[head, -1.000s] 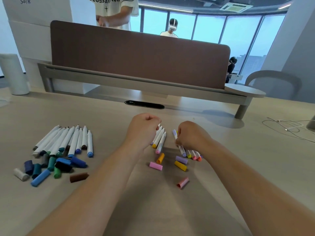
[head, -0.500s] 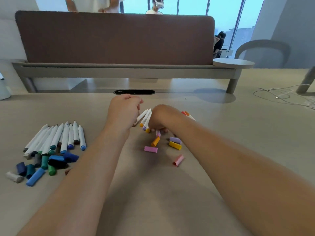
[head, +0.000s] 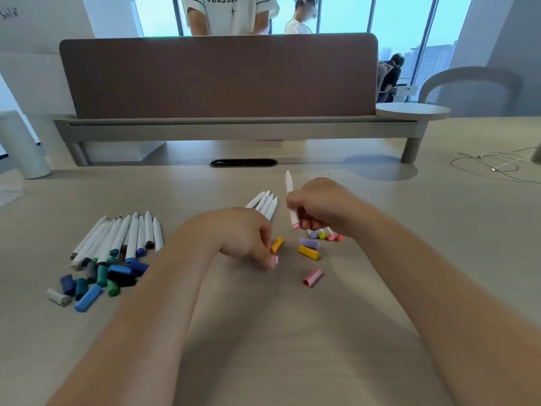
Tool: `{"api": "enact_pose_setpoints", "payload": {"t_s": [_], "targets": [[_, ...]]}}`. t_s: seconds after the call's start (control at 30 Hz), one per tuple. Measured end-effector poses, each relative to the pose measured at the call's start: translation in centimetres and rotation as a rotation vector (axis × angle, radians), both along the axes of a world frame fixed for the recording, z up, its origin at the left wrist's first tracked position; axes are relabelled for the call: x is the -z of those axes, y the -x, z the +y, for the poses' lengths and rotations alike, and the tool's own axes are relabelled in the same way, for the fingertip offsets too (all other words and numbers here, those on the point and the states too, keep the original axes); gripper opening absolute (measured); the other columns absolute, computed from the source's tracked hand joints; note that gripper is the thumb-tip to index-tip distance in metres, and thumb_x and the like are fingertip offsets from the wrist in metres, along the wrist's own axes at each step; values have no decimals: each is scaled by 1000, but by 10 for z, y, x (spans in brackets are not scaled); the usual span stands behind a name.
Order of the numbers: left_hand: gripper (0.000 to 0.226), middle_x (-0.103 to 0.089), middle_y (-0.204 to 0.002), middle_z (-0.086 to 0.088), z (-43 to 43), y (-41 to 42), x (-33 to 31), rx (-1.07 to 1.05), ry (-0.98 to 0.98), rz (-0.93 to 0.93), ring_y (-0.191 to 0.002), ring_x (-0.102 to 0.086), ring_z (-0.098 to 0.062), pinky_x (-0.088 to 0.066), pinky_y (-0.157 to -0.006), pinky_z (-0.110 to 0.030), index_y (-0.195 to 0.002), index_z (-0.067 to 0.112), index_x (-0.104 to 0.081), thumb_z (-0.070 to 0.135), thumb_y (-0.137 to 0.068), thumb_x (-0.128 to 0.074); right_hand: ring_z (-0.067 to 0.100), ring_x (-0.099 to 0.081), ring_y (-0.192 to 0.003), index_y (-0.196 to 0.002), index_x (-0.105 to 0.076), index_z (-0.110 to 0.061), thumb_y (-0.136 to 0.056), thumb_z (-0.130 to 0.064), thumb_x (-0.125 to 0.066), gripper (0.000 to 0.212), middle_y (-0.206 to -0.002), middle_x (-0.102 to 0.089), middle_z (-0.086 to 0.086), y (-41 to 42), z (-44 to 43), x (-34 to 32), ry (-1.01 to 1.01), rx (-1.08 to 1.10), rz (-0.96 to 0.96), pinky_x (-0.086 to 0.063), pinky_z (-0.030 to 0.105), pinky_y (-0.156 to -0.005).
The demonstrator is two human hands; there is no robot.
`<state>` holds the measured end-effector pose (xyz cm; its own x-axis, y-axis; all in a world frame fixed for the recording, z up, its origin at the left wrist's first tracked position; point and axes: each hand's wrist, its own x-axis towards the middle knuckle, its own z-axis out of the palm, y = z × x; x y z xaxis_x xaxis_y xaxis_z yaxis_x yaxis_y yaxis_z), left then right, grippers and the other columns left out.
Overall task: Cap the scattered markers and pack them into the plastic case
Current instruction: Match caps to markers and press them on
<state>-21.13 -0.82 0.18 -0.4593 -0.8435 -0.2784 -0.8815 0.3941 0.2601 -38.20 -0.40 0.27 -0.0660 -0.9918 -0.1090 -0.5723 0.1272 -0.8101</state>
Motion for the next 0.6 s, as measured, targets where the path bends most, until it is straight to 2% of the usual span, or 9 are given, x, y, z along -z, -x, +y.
{"api": "enact_pose_setpoints", "payload": {"t_s": [0.1,0.2,0.37,0.43,0.53,0.6], "targets": [[28,-64,-85,9,1,5,4,27,25,-59,-78,-55,-7,-40,-62,-25,-82,24,-67,46,-73,-80,18,-45,-42,-59,-57,-3,-83,-16,-54,27,-52,-59,10,2,5,4,16,0,-17,-35,17,-42],[26,-64,-83,7,0,8,7,37,41,-83,-75,-54,-9,-39,-61,-25,-77,24,-66,47,-76,-78,12,-41,-31,-60,-54,-4,-86,-15,-53,28,-46,-54,7,5,9,5,27,-4,-28,-29,10,-34],[23,-65,-72,6,2,5,-2,16,28,-13,-63,-52,-7,-38,-57,-24,-75,21,-70,42,-83,-72,20,-47,-44,-66,-54,-4,-82,-13,-55,19,-50,-53,9,6,8,10,57,-27,-94,-38,26,-50],[21,-67,-68,2,-1,-1,-6,-42,14,166,-58,-52,-8,-40,-57,-23,-79,17,-73,37,-85,-71,22,-49,-49,-73,-56,-3,-81,-12,-55,12,-56,-55,12,5,9,11,60,-54,-117,-39,29,-51],[9,-72,-69,-3,-8,-5,-6,-240,-4,659,-56,-52,-12,-42,-51,-23,-93,12,-70,18,-87,-68,20,-53,-48,-87,-57,1,-83,-11,-53,14,-62,-59,14,2,10,11,65,-98,-126,-43,33,-53],[11,-73,-72,-6,-13,-3,-3,-402,-7,952,-54,-51,-13,-42,-50,-22,-98,11,-68,9,-88,-65,18,-55,-49,-97,-56,5,-85,-10,-53,20,-66,-60,15,0,12,10,72,-133,-147,-45,32,-52]]}}
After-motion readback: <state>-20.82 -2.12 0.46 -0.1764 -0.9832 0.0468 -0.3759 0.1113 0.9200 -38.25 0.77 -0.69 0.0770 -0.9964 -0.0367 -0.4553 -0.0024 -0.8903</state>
